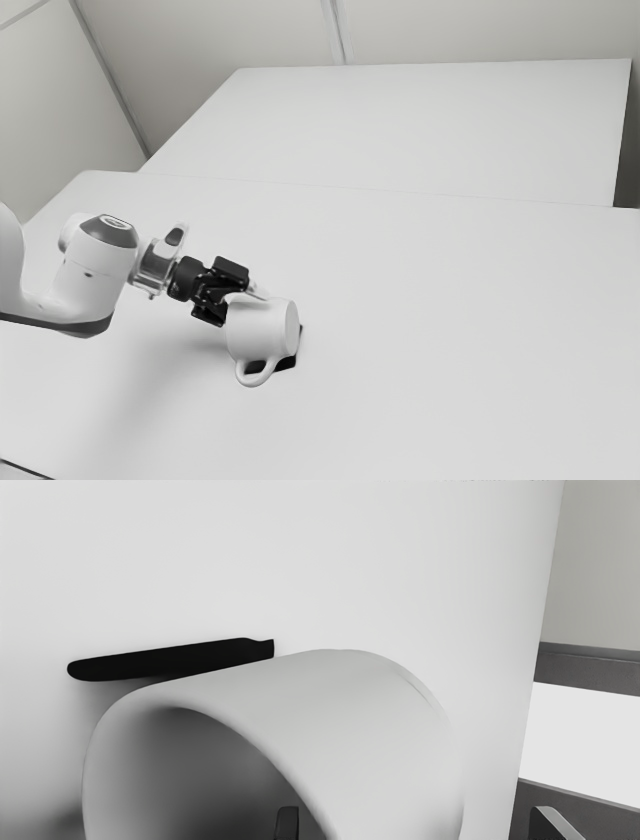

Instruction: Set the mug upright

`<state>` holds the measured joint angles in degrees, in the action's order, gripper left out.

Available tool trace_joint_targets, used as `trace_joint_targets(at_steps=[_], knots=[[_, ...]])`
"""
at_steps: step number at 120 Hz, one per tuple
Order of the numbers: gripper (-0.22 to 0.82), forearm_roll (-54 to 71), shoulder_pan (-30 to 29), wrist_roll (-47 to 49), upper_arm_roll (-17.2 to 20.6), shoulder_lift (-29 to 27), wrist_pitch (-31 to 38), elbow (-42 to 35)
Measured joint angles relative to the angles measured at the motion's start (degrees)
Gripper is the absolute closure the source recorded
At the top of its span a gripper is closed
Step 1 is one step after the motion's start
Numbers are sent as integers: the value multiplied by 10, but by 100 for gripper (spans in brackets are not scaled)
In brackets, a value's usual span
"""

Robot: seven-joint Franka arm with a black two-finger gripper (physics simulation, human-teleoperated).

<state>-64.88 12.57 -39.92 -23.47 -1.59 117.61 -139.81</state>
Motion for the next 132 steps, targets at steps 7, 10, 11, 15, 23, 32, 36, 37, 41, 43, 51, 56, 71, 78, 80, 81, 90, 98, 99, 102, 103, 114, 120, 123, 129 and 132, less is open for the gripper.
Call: trace_joint_targets(at_steps=[7,10,11,15,23,32,36,37,41,43,51,56,71,78,80,81,90,98,99,102,103,114,120,123,129,132], knots=[[25,0,-6,-2,0,-1,-1,0],[27,0,-9,-2,0,-1,-1,0],[28,0,-10,-3,0,-1,-1,0],[31,-1,-15,-3,0,-2,-1,0],[37,-1,-24,-5,0,-3,-2,1],[41,-3,-31,-7,1,-4,-4,1],[42,-5,-33,-8,1,-4,-4,1],[43,-5,-33,-8,1,-4,-4,1],[44,-6,-32,-9,1,-3,-4,1],[44,-7,-31,-9,1,-3,-5,1],[46,-9,-26,-11,1,-3,-5,1],[47,-11,-21,-12,1,-3,-5,1],[50,-16,-9,-14,2,-3,-6,1],[57,-17,-4,-15,2,-2,-6,1],[59,-17,-3,-15,2,-2,-6,1],[60,-17,-3,-15,2,-2,-6,1],[65,-19,-3,-15,4,-2,-5,0],[68,-22,-4,-15,6,-1,-4,1],[69,-23,-4,-15,6,-1,-4,1],[70,-25,-4,-15,6,-1,-4,1],[70,-26,-4,-15,7,-1,-4,1],[73,-35,1,-15,8,-1,-5,1],[74,-38,4,-15,8,-1,-6,1],[75,-40,6,-16,8,-2,-6,2],[76,-41,8,-16,9,-3,-7,2],[76,-42,8,-15,9,-4,-7,3]])
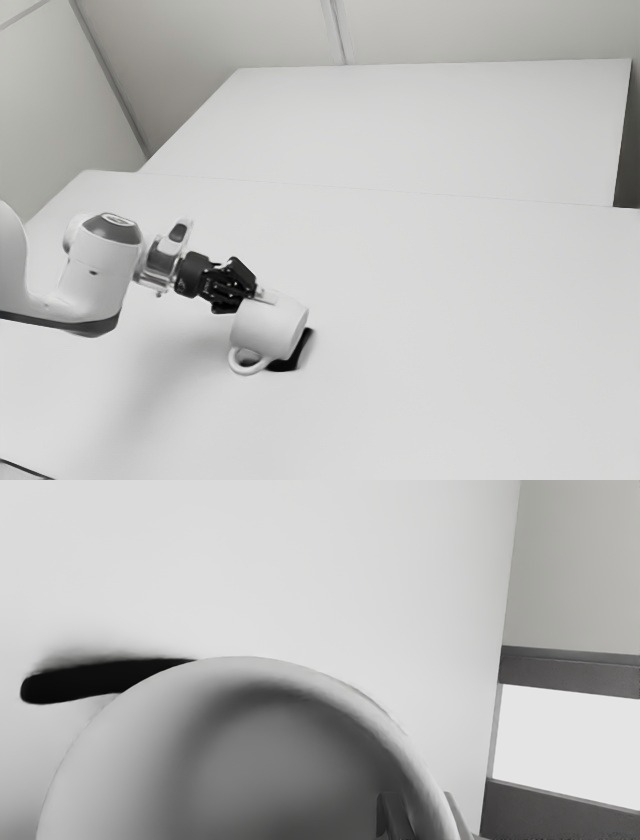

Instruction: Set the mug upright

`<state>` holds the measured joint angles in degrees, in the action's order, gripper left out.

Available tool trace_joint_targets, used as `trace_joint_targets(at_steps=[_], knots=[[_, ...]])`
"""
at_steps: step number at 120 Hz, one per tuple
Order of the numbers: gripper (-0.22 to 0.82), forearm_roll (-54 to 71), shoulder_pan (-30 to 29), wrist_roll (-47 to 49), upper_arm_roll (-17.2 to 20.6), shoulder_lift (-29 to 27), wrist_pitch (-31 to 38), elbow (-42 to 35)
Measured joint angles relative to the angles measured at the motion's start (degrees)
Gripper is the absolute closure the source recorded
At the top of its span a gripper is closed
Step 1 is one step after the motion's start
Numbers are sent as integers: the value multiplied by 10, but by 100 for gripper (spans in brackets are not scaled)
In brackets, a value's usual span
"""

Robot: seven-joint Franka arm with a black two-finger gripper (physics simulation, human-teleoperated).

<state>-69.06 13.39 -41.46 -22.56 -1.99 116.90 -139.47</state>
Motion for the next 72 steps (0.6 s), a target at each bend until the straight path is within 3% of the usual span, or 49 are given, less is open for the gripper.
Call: trace_joint_targets(at_steps=[29,53,72], knots=[[78,35,-17,26,36,-19,42,50],[78,239,-10,141,86,-26,119,80],[78,441,-2,269,105,-27,170,81]])
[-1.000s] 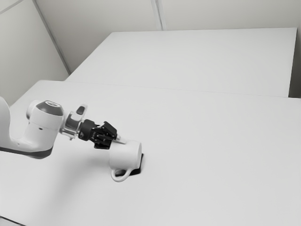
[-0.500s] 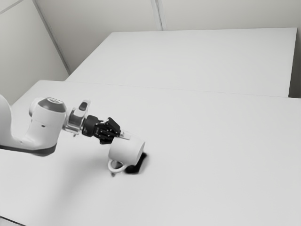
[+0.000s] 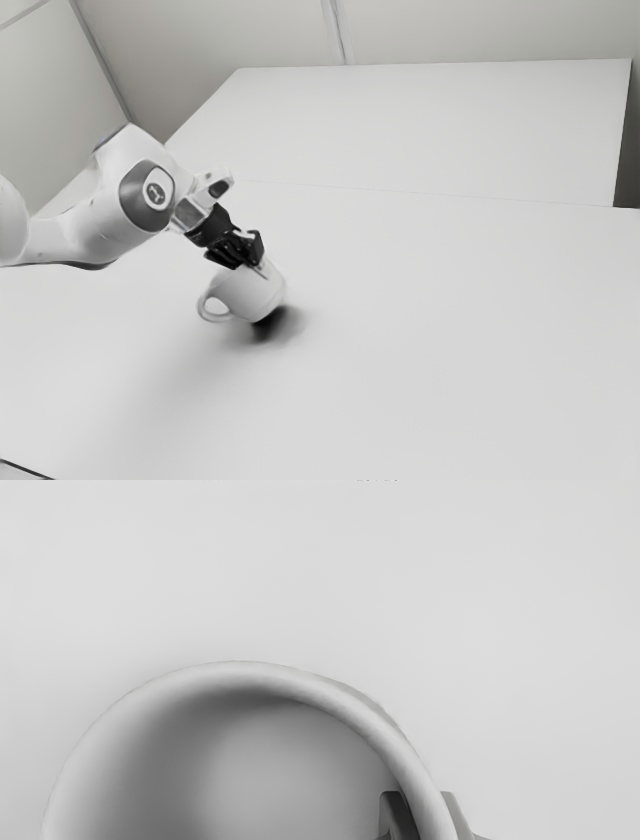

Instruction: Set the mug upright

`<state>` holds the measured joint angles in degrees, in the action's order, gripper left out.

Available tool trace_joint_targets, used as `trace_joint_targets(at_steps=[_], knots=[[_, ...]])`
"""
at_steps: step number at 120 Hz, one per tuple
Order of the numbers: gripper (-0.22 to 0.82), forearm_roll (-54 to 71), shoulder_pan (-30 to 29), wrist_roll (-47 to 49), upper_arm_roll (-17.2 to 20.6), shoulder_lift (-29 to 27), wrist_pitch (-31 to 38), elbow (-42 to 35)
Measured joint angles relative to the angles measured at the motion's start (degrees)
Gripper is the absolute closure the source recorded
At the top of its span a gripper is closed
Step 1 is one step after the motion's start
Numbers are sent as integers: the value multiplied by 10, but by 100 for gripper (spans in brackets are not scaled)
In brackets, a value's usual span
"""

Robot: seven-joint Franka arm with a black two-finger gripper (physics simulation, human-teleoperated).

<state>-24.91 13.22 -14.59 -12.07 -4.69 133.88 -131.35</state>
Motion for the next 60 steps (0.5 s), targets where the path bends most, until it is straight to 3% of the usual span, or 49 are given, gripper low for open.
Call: trace_joint_targets(at_steps=[22,60], knots=[[78,156,15,132,6,3,42,-1],[78,249,17,295,10,11,61,-3]])
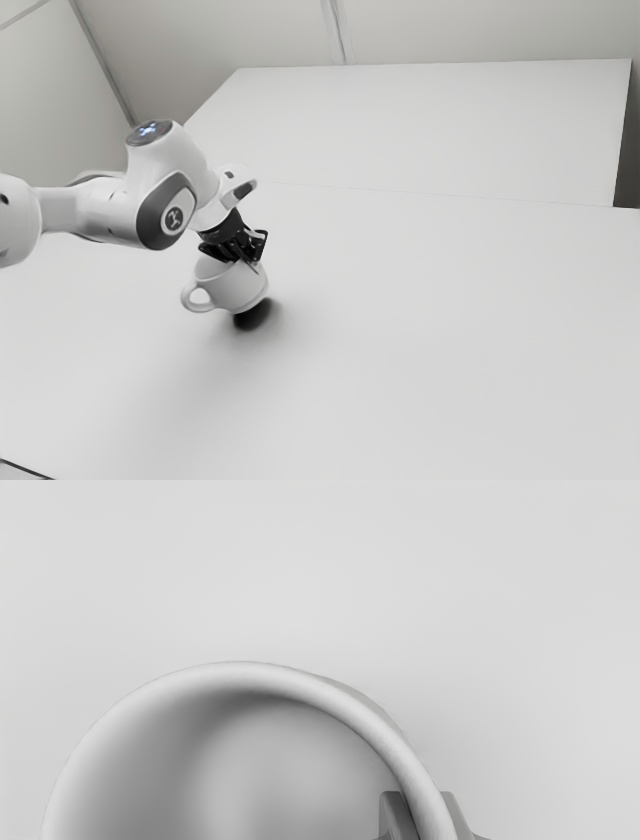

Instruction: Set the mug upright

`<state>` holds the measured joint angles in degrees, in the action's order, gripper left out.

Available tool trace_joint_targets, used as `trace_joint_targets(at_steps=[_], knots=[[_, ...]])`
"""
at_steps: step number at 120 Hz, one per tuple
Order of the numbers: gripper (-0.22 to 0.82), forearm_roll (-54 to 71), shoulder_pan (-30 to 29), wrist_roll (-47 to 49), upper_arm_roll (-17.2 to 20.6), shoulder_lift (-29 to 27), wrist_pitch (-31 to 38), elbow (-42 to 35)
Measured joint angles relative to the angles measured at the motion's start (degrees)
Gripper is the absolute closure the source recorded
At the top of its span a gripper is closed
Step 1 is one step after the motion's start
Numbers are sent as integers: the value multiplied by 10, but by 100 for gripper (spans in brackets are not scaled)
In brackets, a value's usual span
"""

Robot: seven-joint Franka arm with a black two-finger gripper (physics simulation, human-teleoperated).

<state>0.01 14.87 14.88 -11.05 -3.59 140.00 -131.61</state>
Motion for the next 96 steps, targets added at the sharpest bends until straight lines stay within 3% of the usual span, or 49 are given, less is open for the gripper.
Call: trace_joint_targets(at_steps=[96], knots=[[78,131,11,211,-3,52,-99,11]])
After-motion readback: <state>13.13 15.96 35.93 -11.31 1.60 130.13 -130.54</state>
